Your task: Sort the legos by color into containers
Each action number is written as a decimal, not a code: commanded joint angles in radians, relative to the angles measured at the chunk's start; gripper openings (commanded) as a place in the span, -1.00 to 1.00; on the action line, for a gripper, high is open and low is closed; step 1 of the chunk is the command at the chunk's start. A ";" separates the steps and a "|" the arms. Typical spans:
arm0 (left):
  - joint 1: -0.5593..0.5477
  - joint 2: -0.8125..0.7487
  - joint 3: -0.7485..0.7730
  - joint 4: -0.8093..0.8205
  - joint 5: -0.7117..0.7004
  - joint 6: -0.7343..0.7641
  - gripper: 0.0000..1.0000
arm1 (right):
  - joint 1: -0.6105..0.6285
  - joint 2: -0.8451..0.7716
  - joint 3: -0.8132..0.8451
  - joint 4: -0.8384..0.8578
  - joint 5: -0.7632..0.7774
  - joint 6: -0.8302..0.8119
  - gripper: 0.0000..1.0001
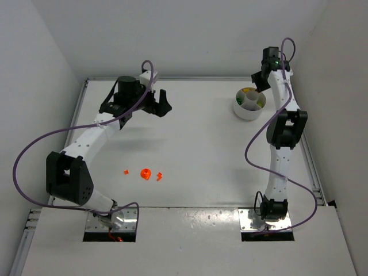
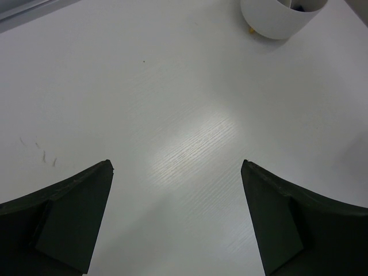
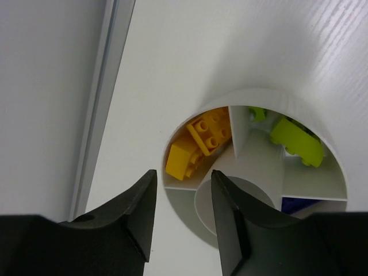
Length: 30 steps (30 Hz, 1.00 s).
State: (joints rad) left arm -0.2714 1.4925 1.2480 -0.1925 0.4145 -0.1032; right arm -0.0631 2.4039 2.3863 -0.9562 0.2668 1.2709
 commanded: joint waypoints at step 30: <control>0.374 -0.270 -0.169 -0.376 -0.006 0.088 0.99 | 0.440 -0.631 -0.862 0.212 -0.850 -1.598 0.15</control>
State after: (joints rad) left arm 0.0391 1.3148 1.1015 -0.4698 0.4477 -0.0853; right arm 0.3168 1.7866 1.5185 -0.7578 -0.5156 -0.2012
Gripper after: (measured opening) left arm 0.995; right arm 0.580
